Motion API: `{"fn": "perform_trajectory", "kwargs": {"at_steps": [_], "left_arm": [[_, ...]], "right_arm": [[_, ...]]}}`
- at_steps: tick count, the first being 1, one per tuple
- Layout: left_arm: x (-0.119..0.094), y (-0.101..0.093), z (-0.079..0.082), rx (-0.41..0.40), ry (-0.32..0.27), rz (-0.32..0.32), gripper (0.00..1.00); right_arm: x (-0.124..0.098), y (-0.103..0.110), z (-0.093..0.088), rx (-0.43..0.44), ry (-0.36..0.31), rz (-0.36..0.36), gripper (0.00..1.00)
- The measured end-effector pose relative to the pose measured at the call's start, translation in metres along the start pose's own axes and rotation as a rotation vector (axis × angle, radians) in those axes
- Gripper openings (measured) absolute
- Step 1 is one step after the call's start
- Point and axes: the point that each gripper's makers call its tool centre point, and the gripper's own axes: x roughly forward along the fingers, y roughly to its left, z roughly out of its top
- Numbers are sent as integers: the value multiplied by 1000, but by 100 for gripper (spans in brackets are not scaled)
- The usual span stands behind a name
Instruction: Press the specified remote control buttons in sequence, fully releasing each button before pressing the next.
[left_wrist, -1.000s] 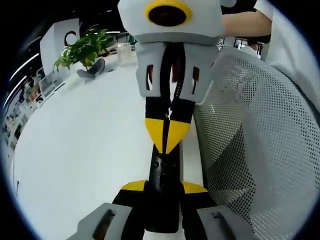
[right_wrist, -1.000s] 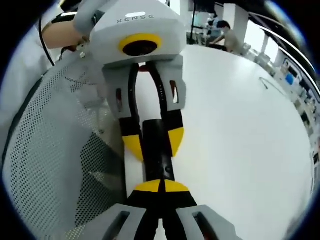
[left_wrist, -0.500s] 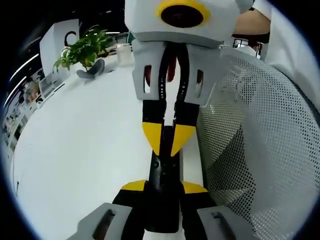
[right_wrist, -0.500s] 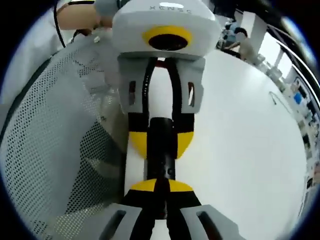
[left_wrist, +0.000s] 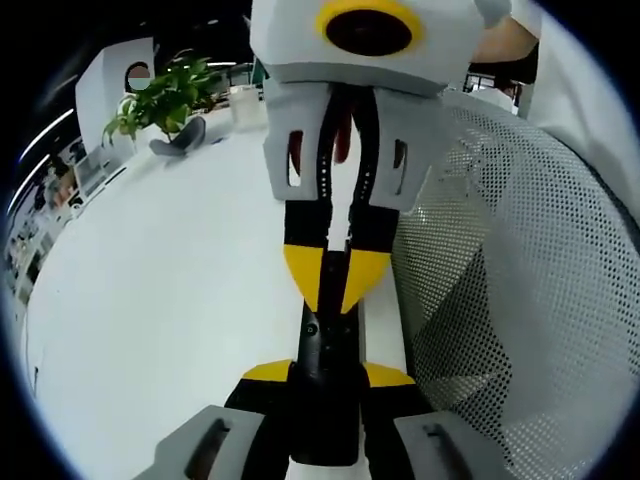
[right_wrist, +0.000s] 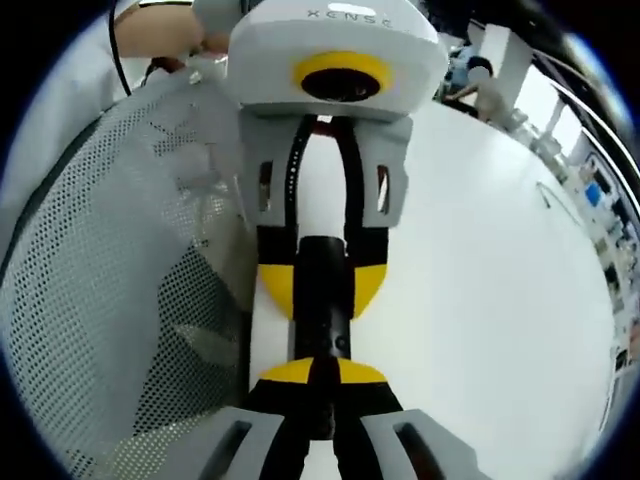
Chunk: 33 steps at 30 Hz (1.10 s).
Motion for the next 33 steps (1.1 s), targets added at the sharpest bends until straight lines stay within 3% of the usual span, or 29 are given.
{"fn": "perform_trajectory", "kwargs": {"at_steps": [4, 8, 20, 26, 29, 33], "left_arm": [[0, 0, 0, 7, 10, -2, 24], [0, 0, 0, 10, 13, -4, 24], [0, 0, 0, 5, 6, -5, 24], [0, 0, 0, 9, 7, -5, 24], [0, 0, 0, 10, 6, -6, 24], [0, -1, 0, 11, 7, -7, 24]], "right_arm": [[1, 1, 1, -26, 16, -5, 3], [-1, -1, 0, 25, -4, 8, 3], [-4, 1, -5, 46, 12, -5, 6], [-1, 2, -4, 13, 77, -6, 5], [-2, -1, -5, 87, 80, 0, 5], [-2, 3, -5, 34, 78, -19, 5]]}}
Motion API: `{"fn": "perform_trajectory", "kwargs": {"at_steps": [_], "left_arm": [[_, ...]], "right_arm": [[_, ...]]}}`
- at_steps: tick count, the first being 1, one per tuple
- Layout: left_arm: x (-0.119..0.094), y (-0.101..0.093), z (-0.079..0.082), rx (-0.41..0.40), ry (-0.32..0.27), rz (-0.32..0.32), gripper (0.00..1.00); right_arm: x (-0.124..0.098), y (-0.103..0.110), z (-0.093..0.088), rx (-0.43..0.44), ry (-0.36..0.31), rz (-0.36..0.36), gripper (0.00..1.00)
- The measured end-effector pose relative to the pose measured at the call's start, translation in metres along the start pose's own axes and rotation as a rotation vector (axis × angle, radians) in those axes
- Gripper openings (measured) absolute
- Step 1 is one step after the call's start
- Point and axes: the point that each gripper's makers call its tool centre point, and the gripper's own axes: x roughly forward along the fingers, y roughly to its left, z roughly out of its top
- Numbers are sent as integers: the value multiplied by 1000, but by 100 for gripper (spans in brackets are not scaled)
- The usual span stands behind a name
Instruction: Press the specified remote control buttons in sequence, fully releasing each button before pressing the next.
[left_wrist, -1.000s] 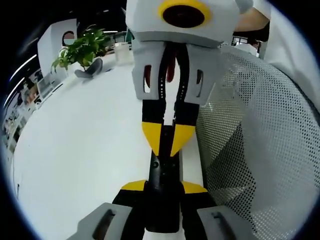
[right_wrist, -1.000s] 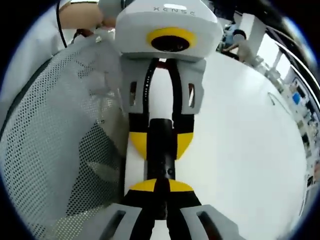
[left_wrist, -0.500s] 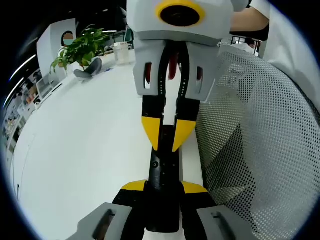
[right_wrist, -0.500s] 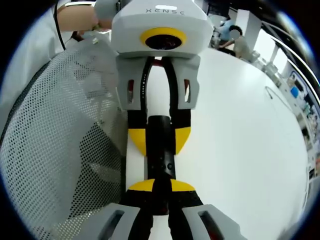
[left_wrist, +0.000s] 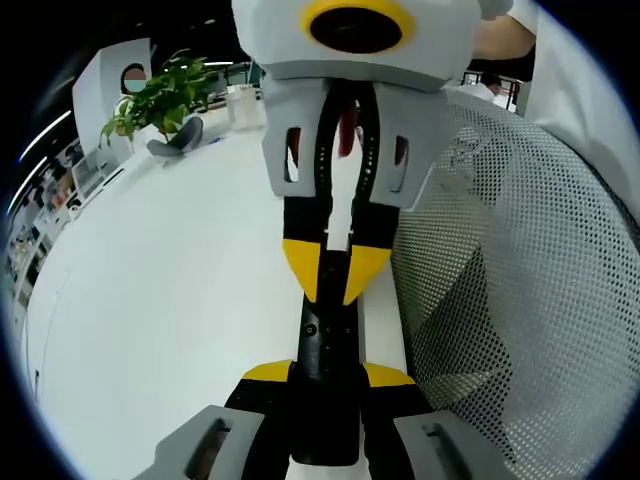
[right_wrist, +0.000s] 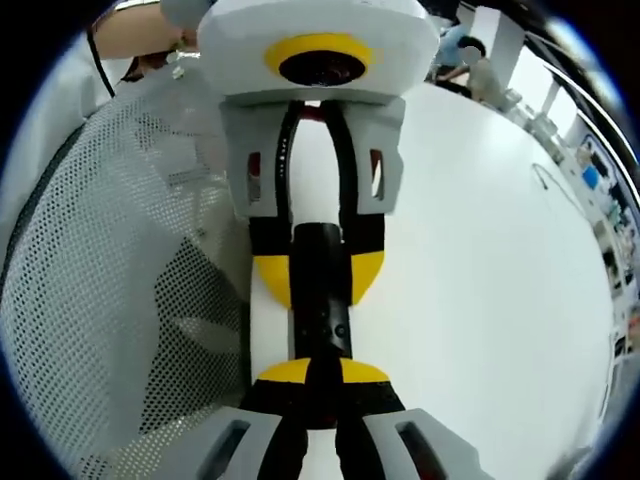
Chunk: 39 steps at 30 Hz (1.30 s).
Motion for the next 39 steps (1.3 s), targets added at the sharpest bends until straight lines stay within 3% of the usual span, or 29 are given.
{"fn": "perform_trajectory", "kwargs": {"at_steps": [1, 2, 11, 22, 26, 29, 32, 36, 39], "left_arm": [[0, 0, 0, 1, 0, 0, 24], [0, 0, 0, 1, 0, -1, 24], [0, 0, 0, 0, -4, -7, 24], [0, 0, 0, -7, -8, 3, 24], [0, 0, 1, -4, -4, 4, 24], [0, 0, 1, -5, -2, 3, 24], [0, 0, 0, -8, -3, 4, 24], [0, 0, 0, -4, 3, 4, 24], [0, 0, 0, -4, 6, 4, 24]], "right_arm": [[0, -1, 1, 62, -28, 5, 5], [-1, -2, 1, 71, -38, 12, 5], [-3, -3, -1, 100, -106, -2, 6], [-5, -3, -6, 116, -103, -16, 3], [-3, -2, -6, 35, -18, -23, 4], [-2, 1, -5, -34, 5, -44, 3], [-2, -2, -5, 6, -7, -32, 3], [-1, 1, -5, -36, 16, -50, 3], [-3, -2, -5, 60, -44, -42, 3]]}}
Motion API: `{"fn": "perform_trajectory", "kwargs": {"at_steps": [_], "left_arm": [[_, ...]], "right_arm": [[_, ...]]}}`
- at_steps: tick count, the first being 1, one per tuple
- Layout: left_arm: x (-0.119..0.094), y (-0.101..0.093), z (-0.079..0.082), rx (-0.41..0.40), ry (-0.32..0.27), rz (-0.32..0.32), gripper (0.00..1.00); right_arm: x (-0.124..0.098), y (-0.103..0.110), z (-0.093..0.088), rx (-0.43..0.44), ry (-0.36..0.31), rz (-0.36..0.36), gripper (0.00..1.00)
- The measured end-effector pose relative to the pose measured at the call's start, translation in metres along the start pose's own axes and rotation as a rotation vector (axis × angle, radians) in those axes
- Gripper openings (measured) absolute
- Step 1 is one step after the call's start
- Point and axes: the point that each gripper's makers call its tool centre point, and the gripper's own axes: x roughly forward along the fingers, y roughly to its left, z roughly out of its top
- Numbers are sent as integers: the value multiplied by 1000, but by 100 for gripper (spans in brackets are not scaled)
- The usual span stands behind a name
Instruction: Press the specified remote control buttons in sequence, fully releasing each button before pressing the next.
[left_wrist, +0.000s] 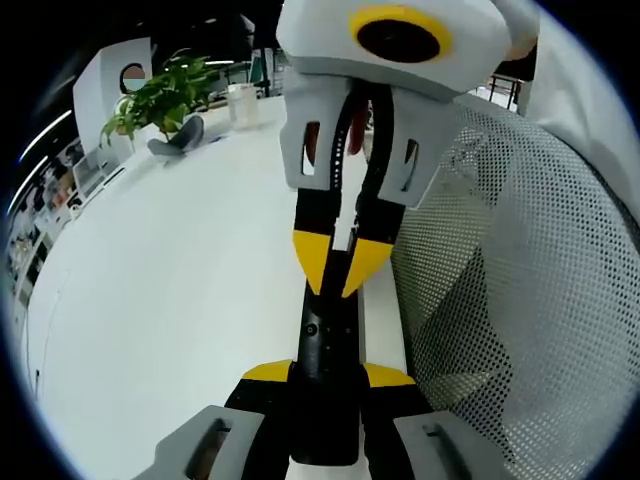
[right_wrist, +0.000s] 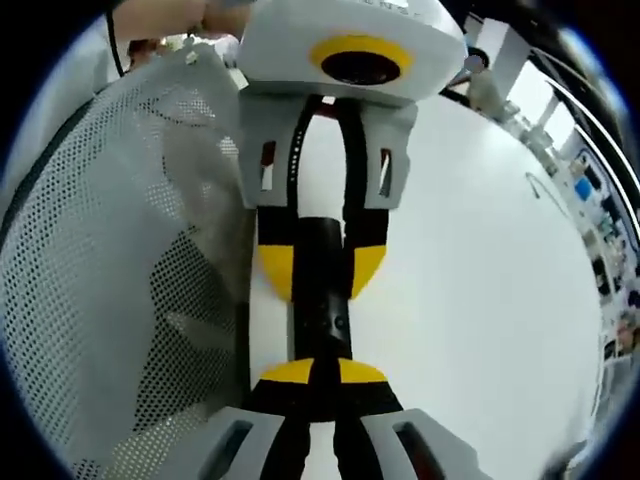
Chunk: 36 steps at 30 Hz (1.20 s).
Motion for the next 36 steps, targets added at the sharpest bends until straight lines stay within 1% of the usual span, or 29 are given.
{"fn": "perform_trajectory", "kwargs": {"at_steps": [2, 3, 8, 19, 24, 26, 27, 29, 31, 33, 34, 36], "left_arm": [[0, 0, 0, 0, -1, 0, 24], [0, 0, 0, 1, -1, -1, 24], [0, 0, 0, 3, 3, -5, 24], [0, 0, 0, -2, -4, -4, 24], [0, 0, 0, 1, -2, -4, 24], [0, 0, 0, 7, 3, -5, 24], [0, -1, 0, 4, 5, -5, 24], [0, -1, 0, 4, 6, -6, 24], [-1, -1, 0, 4, 5, -7, 24], [-1, -1, -1, 4, 4, -6, 24], [-1, -1, -1, 2, 2, -6, 24], [-1, -1, -1, 0, 1, -5, 24]], "right_arm": [[-2, -1, -1, -13, -24, 1, 3], [-2, -1, -1, -3, -33, 2, 4], [-2, -1, 0, 13, -50, 4, 3], [-4, 0, -4, -8, -38, 6, 2], [-2, 1, -3, -54, 10, 16, 1], [-2, 0, -3, -28, 19, 25, 1], [-2, 0, -3, -39, 20, 30, 1], [-3, -1, -4, -4, 9, 36, 1], [-3, 1, -4, 4, -1, 27, 2], [-4, 2, -4, -5, -19, 9, 2], [-4, 0, -3, 35, -45, -10, 2], [-4, 0, -3, 71, -76, -19, 2]]}}
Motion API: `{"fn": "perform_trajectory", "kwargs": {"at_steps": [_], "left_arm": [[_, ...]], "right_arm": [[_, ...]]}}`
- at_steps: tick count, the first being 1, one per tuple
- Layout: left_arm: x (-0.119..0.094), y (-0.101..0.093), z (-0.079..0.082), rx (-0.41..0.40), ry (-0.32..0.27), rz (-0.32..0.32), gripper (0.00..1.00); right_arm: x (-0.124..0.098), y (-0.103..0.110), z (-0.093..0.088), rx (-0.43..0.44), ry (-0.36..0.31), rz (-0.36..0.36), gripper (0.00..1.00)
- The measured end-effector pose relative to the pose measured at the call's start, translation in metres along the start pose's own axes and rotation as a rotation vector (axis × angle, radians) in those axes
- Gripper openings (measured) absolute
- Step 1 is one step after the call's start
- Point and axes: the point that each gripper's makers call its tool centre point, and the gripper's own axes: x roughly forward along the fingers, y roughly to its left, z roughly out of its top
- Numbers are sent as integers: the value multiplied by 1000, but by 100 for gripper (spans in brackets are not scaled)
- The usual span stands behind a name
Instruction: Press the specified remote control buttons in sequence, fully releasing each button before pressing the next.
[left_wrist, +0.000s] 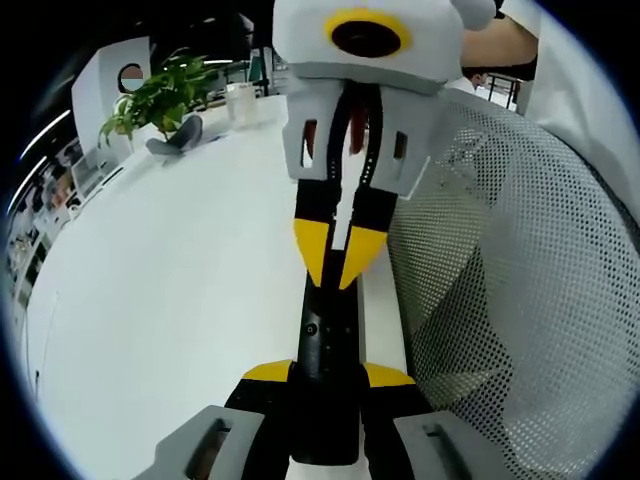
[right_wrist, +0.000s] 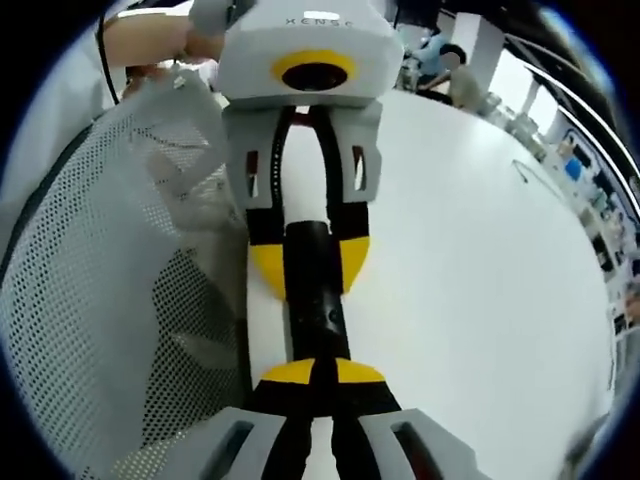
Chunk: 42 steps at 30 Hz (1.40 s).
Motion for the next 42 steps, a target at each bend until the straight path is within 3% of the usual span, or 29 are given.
{"fn": "perform_trajectory", "kwargs": {"at_steps": [17, 30, 37, 42], "left_arm": [[0, 0, 0, -2, -10, 4, 24], [0, 0, 0, 25, 16, -12, 24], [0, 0, 0, 7, -7, -3, 24], [0, 0, 0, 3, -12, -4, 24]], "right_arm": [[-2, 3, -2, -28, 0, -3, 0], [1, 1, 0, -35, 54, 21, 0], [-1, 1, -1, 27, -27, 8, 0], [-1, 1, 0, 29, -42, -11, 0]]}}
